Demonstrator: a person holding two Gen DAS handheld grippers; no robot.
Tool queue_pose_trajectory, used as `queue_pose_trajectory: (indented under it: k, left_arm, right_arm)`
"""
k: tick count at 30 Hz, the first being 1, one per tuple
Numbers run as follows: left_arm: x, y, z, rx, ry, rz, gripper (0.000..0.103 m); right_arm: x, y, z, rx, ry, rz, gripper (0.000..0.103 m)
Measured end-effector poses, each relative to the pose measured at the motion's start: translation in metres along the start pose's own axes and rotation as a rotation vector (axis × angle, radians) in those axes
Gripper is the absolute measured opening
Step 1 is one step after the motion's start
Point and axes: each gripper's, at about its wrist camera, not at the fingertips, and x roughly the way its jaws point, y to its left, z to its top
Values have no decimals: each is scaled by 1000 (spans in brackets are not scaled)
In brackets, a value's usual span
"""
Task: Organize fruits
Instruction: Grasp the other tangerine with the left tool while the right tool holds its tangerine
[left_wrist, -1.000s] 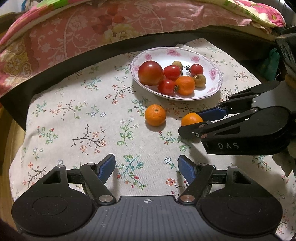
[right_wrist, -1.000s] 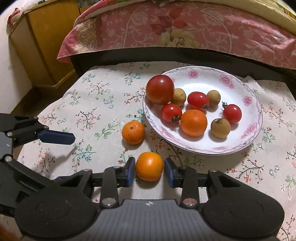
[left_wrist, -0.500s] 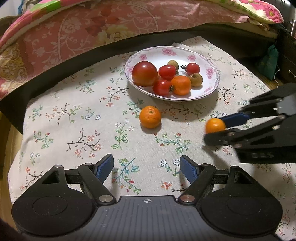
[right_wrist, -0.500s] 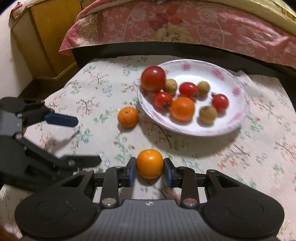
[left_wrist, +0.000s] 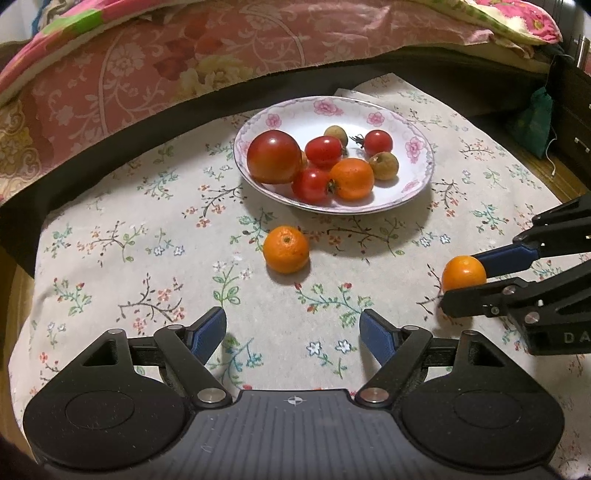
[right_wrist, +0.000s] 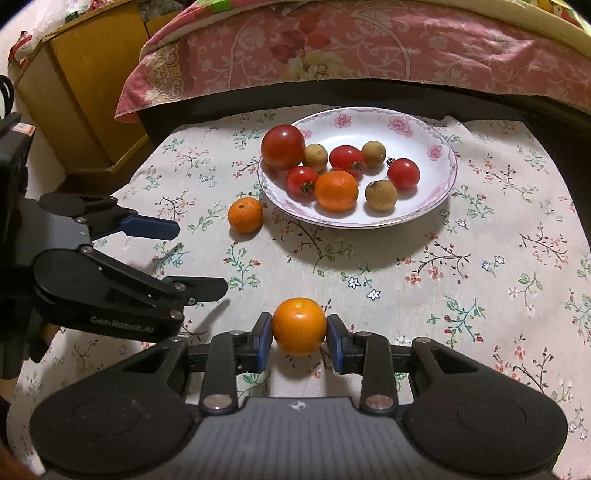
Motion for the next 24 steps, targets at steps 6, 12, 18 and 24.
queue_pose_trajectory:
  k: [6,12,18,24]
  left_arm:
    - [10,-1,10,-13,-30,7,84]
    - [21,-3,26,-26,-59,18,74]
    - [29,-3,30,-42,-59,26,56]
    - [26,-5,29,-46,-54,12,39]
  right_arm:
    - [0,-4,3,11,-6,19,32]
    - [-4,-9,4,27,-11,26,32]
    - [-6,-15,5,49,-17,30,32]
    - [-5,-19,6,61,-19,23,32]
